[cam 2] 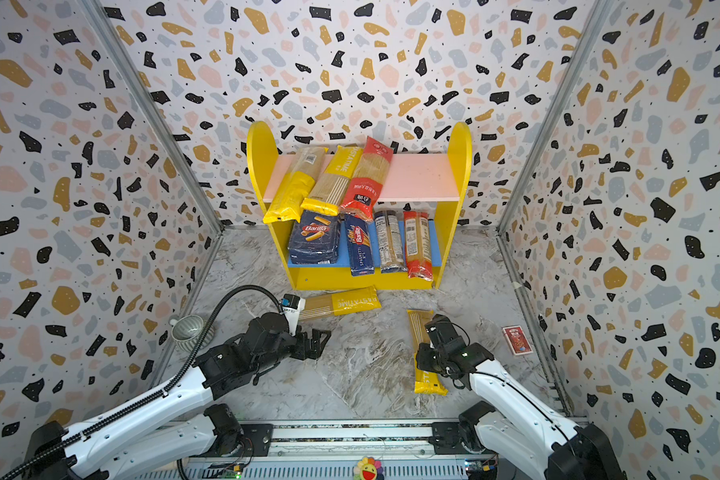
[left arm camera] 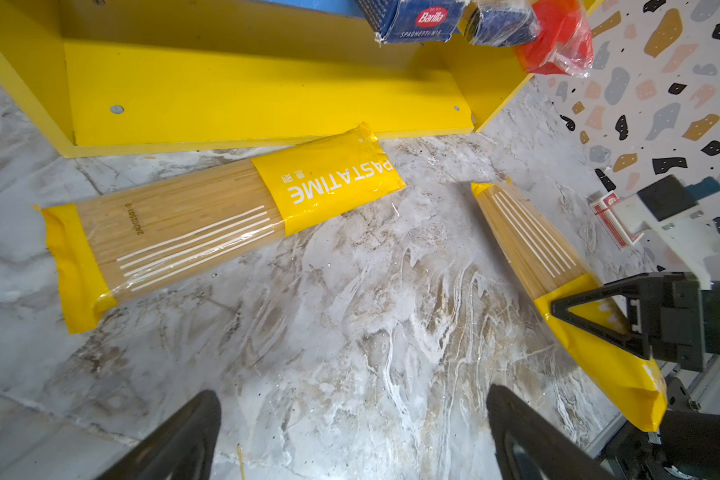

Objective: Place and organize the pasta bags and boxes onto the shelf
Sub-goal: 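Grasp the yellow Pastatime bag lying nearest the right gripper and lift it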

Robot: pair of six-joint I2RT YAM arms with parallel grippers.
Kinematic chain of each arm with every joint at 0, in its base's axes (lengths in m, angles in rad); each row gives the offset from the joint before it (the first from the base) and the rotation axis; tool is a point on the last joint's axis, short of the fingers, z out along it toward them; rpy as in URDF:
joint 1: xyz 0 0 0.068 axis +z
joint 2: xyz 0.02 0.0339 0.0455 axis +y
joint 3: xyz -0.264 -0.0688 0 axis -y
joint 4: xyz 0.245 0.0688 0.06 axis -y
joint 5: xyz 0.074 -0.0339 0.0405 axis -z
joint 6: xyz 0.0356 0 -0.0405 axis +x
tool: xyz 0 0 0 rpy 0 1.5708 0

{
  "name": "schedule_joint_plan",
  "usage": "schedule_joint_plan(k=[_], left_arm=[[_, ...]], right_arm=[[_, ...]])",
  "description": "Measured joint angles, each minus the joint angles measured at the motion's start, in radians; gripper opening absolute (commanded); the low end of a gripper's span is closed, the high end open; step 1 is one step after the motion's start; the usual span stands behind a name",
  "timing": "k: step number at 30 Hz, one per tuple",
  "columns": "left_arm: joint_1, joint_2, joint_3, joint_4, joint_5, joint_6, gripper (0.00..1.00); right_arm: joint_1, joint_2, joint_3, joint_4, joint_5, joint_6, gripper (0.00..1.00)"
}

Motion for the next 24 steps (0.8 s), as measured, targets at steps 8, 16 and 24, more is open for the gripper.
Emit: schedule_joint_plan(k=[8,16,24], left_arm=[[0.0,-0.025,0.011,-0.022,-0.016,0.0,1.0],[0.0,-0.03,0.013,-0.03,-0.016,0.0,1.0],[-0.001,-0.045,0.021,-0.05,-0.016,0.0,1.0]], right_arm=[[0.016,-0.123,0.09,-0.151,0.005,0.016,0.09],[0.045,-0.2,0.213,-0.269,0.042,0.029,0.08],[0.09,-0.215,0.374,-0.395,0.095,0.034,0.07]])
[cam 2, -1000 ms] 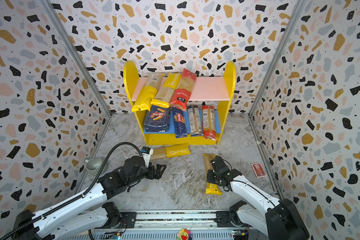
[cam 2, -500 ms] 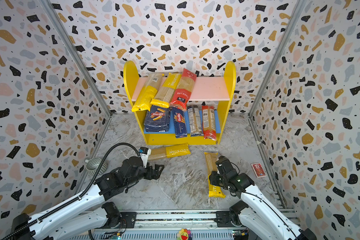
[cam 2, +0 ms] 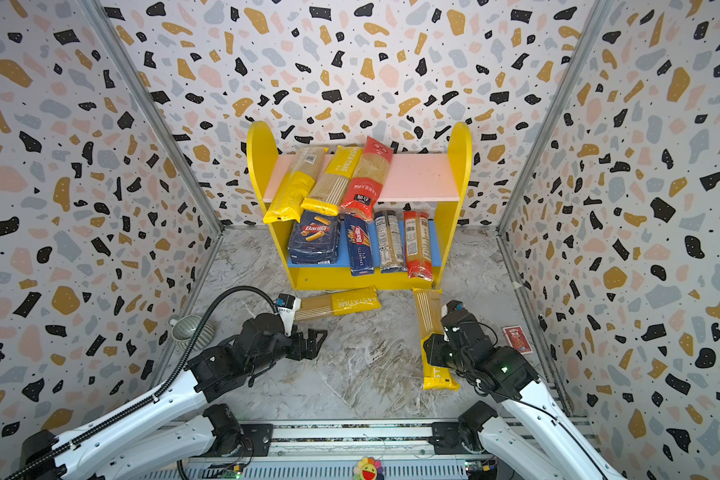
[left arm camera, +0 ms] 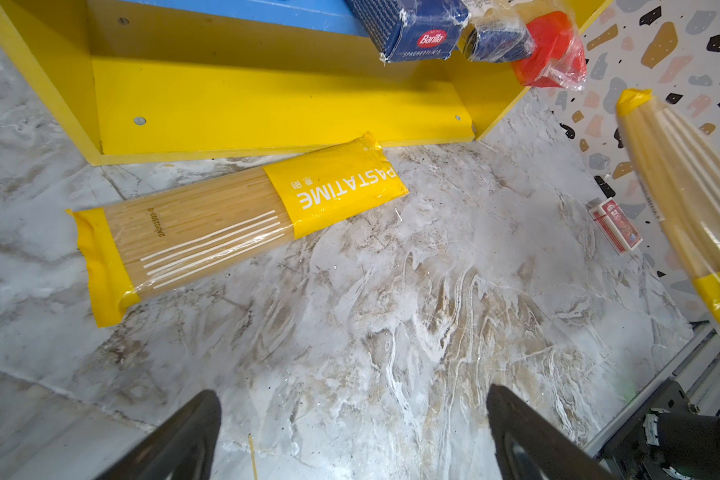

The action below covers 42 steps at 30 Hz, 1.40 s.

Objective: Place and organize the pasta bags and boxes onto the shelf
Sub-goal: 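Grasp the yellow Pastatime bag lying nearest the right gripper and lift it, then raise the held Pastatime bag up to the pink top shelf with the right gripper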

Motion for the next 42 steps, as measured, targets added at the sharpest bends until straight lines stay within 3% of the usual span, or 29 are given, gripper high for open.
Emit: schedule_joint_plan(k=[11,26,35,42], left_arm=[[-0.005,-0.008,0.025,-0.016,-0.003,0.0,0.99],[-0.005,0.022,0.084,-0.026,-0.017,0.003,1.0],[-0.005,0.043,0.111,-0.042,-0.026,0.012,1.0],[-0.005,0.066,0.126,-0.043,-0.04,0.03,1.0]], right_arm=[[0.018,0.055,0.249,-0.058,0.054,-0.046,0.06],[0.019,0.243,0.56,-0.066,0.046,-0.148,0.06],[0.022,0.417,0.781,-0.055,0.047,-0.215,0.06],[0.023,0.648,1.043,-0.052,0.075,-0.285,0.06]])
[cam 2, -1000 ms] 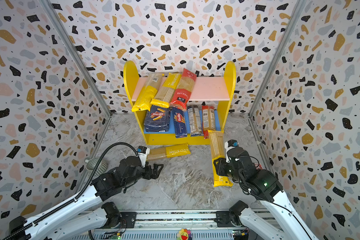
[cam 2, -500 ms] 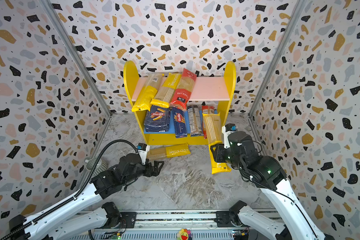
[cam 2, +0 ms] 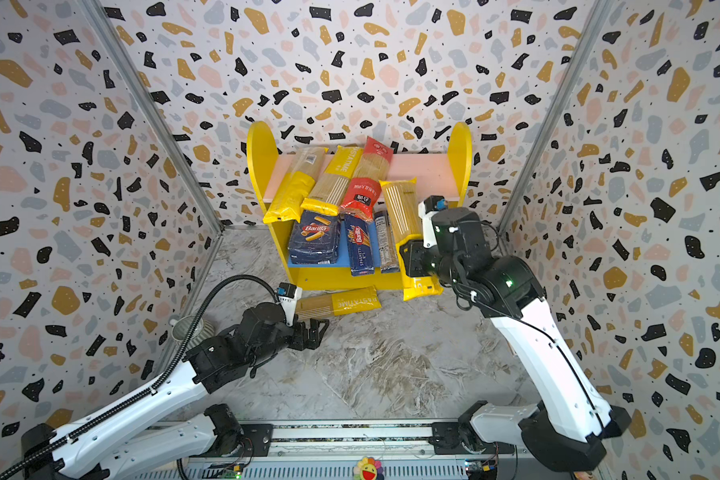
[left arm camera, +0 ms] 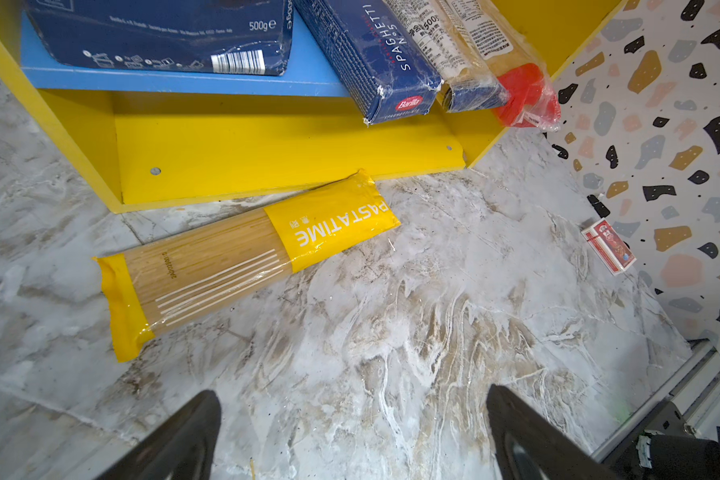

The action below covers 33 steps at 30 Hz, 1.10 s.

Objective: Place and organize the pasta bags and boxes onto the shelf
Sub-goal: 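Raise the held Pastatime bag up to the pink top shelf with the right gripper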

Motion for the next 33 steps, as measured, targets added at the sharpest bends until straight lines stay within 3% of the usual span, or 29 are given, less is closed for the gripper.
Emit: schedule_joint_plan(k=[6,10,20,26,31,33], left_arm=[[0.0,0.01,0.019,-0.003,-0.013,0.021,1.0],[0.0,0.011,0.038,0.0,-0.029,0.034,1.0],[0.0,0.031,0.04,0.0,-0.045,0.053,1.0],[0.0,0.031,0.04,0.0,-0.053,0.057,0.99],[0.0,0.04,0.04,0.0,-0.061,0.071,1.0],[0.0,0.047,0.04,0.0,-0.061,0.075,1.0]], right_arm=[[-0.006,0.257,0.381,-0.034,0.074,-0.078,0.07],[-0.047,0.376,0.55,-0.019,0.076,-0.118,0.07],[-0.147,0.535,0.56,0.063,0.083,-0.158,0.07],[-0.166,0.549,0.563,0.131,0.048,-0.161,0.08],[-0.191,0.563,0.578,0.166,0.029,-0.156,0.22],[-0.194,0.566,0.579,0.176,0.026,-0.151,0.38]])
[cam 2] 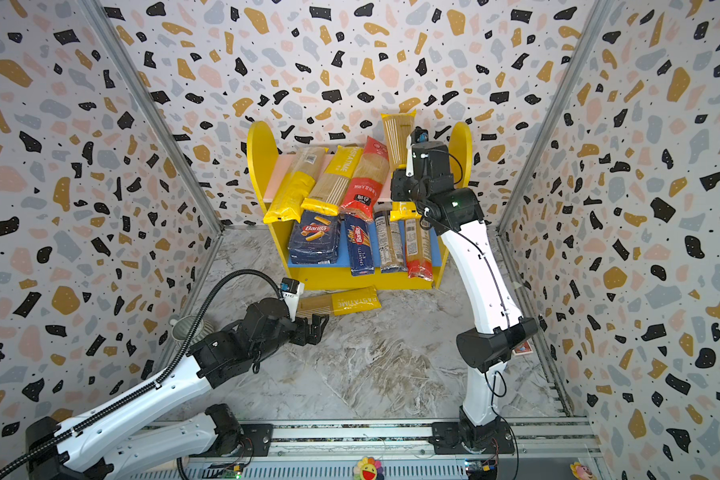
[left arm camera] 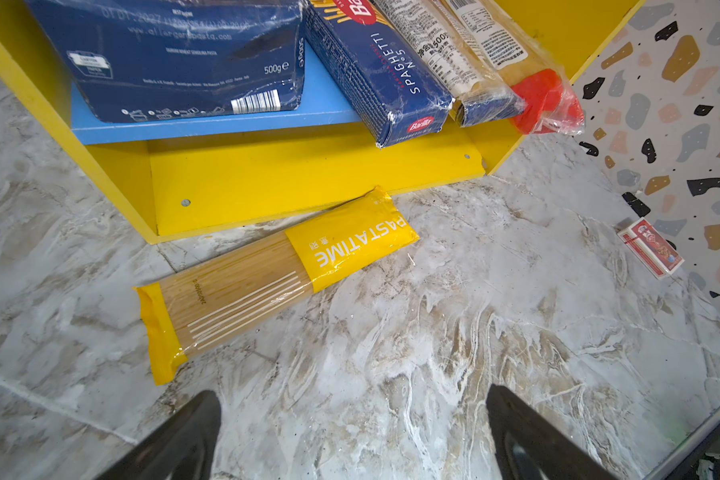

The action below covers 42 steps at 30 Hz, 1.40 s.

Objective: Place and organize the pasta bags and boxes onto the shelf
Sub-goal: 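Raise the held Pastatime bag up to the pink top shelf with the right gripper, then open the right gripper and pull it back down toward the floor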

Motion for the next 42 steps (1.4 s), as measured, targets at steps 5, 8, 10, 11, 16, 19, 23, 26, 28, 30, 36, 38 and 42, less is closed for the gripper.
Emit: schedule_joint_plan(k=[5,8,10,11,16,19,23,26,28,30,36,38,42], left_arm=[[0.0,0.011,0.0,0.0,-0.003,0.005,0.99],[0.0,0.016,0.0,0.0,-0.004,0.005,1.0],[0.0,0.017,0.0,0.0,-0.007,0.006,1.0],[0.0,0.017,0.0,0.0,-0.01,0.006,1.0],[0.0,0.014,0.0,0.0,-0.025,0.006,0.99],[0.0,0.01,0.0,0.0,-0.026,0.006,1.0],[0.0,0.002,0.0,0.0,-0.026,0.006,1.0],[0.0,-0.01,0.0,0.0,-0.03,0.005,1.0],[0.0,-0.016,0.0,-0.001,-0.036,0.004,1.0],[0.0,-0.019,0.0,-0.001,-0.048,0.002,0.99],[0.0,-0.018,-0.031,0.003,-0.088,-0.028,0.99],[0.0,-0.011,-0.056,0.004,-0.097,-0.05,0.99],[0.0,0.003,-0.106,0.018,-0.112,-0.092,0.99]], right_arm=[[-0.003,0.011,0.0,0.037,-0.003,0.005,0.71],[-0.008,0.014,-0.021,0.093,0.0,0.0,0.76],[-0.01,0.013,-0.034,0.125,0.006,-0.002,0.76],[-0.01,0.013,-0.041,0.135,0.01,-0.002,0.76],[-0.012,0.011,-0.065,0.144,0.016,-0.003,0.76],[-0.012,-0.016,-0.115,0.154,0.013,-0.002,0.77],[-0.009,-0.077,-0.188,0.163,0.01,-0.002,0.77],[0.001,-0.119,-0.22,0.172,0.001,-0.01,0.8],[0.014,-0.153,-0.244,0.192,-0.002,-0.018,0.85],[0.032,-0.199,-0.284,0.216,-0.002,-0.026,0.87],[0.131,-0.435,-0.529,0.3,0.02,-0.038,0.89],[0.171,-0.559,-0.677,0.337,0.031,-0.035,0.89],[0.202,-0.779,-0.92,0.361,0.046,-0.006,0.9]])
